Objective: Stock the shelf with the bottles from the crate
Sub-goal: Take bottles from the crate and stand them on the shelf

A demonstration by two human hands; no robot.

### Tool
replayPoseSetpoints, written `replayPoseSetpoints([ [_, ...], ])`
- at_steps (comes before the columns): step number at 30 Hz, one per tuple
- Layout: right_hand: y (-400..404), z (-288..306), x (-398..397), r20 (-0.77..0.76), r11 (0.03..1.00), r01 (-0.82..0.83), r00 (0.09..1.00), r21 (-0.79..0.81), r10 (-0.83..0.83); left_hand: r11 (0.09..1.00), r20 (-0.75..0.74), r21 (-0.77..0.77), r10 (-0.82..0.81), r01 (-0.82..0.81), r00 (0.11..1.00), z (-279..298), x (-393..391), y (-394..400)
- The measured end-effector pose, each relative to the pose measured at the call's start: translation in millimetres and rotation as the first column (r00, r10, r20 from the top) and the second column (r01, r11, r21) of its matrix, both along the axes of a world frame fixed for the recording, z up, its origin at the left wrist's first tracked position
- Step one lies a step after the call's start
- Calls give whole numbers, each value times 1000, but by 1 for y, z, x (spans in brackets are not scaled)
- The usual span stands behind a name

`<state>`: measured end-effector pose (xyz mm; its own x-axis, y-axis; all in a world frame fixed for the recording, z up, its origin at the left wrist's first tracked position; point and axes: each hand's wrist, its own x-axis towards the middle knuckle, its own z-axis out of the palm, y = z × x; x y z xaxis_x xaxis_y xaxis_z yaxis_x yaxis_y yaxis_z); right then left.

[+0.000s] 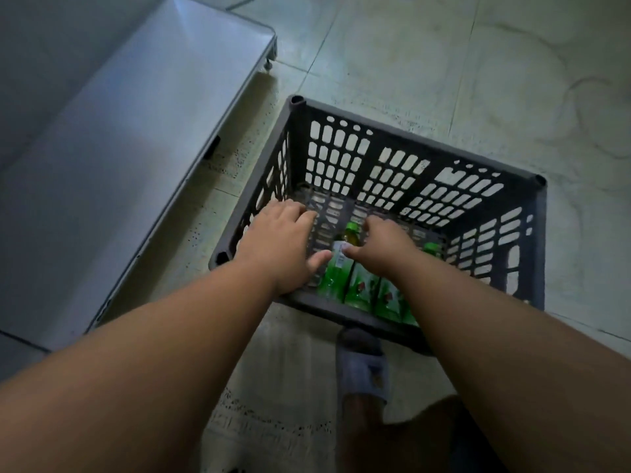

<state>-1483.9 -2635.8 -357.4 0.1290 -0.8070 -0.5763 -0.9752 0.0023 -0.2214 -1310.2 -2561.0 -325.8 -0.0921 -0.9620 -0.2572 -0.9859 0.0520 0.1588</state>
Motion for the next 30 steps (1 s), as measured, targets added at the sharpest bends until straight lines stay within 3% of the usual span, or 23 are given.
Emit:
replayPoseSetpoints([
  [4,-16,-37,10,26,995,59,998,83,-62,996,-22,4,90,-90,996,-24,-4,4],
  [11,-32,-86,36,-8,962,239,971,135,-240,996,24,17,93,-93,995,-26,-4,1],
  [19,-40,-124,39,-151,961,227,967,161,-203,992,30,63,105,-107,994,-28,-4,-1],
  [22,-43,-128,43,-64,938,306,952,164,-299,991,33,68,109,-112,993,-28,-4,-1],
  [25,-39,-132,40,158,889,397,886,228,-436,991,33,81,104,-106,994,-27,-4,-1],
  [30,-38,-131,26,308,853,388,812,349,-496,992,21,69,106,-107,994,-27,-4,-1],
])
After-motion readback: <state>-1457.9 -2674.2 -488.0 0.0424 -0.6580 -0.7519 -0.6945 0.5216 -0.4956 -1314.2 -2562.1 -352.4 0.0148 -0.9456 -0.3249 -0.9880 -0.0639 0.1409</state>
